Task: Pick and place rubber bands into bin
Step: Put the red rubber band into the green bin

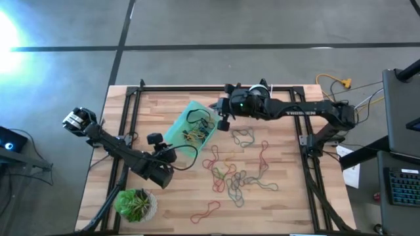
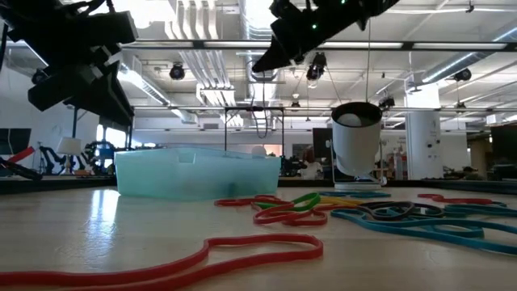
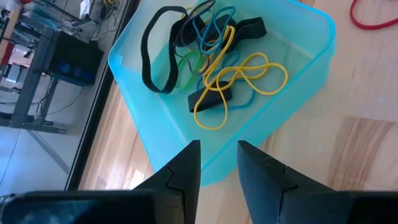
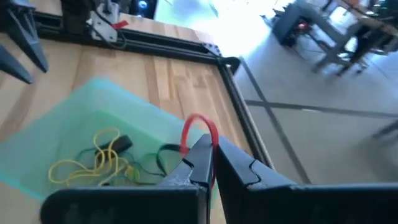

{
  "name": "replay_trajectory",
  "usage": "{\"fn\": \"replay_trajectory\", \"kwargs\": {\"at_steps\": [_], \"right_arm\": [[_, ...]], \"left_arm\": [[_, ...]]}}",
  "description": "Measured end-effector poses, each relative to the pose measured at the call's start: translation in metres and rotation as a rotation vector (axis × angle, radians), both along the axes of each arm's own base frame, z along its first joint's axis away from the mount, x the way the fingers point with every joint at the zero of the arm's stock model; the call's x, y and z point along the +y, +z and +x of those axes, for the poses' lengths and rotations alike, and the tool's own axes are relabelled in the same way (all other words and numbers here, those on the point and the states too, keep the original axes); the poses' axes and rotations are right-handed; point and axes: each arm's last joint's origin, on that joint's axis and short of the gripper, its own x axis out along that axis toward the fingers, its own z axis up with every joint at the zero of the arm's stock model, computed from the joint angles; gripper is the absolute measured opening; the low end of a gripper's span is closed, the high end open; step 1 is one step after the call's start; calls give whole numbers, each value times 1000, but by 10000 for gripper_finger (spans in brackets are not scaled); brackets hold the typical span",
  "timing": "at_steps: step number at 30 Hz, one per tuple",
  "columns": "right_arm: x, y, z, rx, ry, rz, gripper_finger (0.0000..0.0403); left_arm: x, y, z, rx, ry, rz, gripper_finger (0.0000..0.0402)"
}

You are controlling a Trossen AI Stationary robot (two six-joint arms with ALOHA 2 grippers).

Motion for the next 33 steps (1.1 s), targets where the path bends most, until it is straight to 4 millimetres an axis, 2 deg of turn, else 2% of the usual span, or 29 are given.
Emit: {"fn": "replay_trajectory", "kwargs": {"at_steps": [6,9,17,21,25,33], "right_arm": [[-19,-24,20,-59,42,27,8],[-28,-39,26,-31,25,33,8],[-50,-58,27,-15,-57,113,8],[-54,-64,27,-20,-13,203,13],[-55,-70,29,-19,34,250,38],[-57,-75,30,-16,36,282,114]], "left_arm": [[0,0,0,-2,0,-1,89],[0,0,0,-2,0,-1,89],[0,0,0,-2,0,-1,89],[0,0,0,-7,1,-4,89],[0,0,1,-10,1,-6,89],[-1,0,1,-13,1,-8,89]]}}
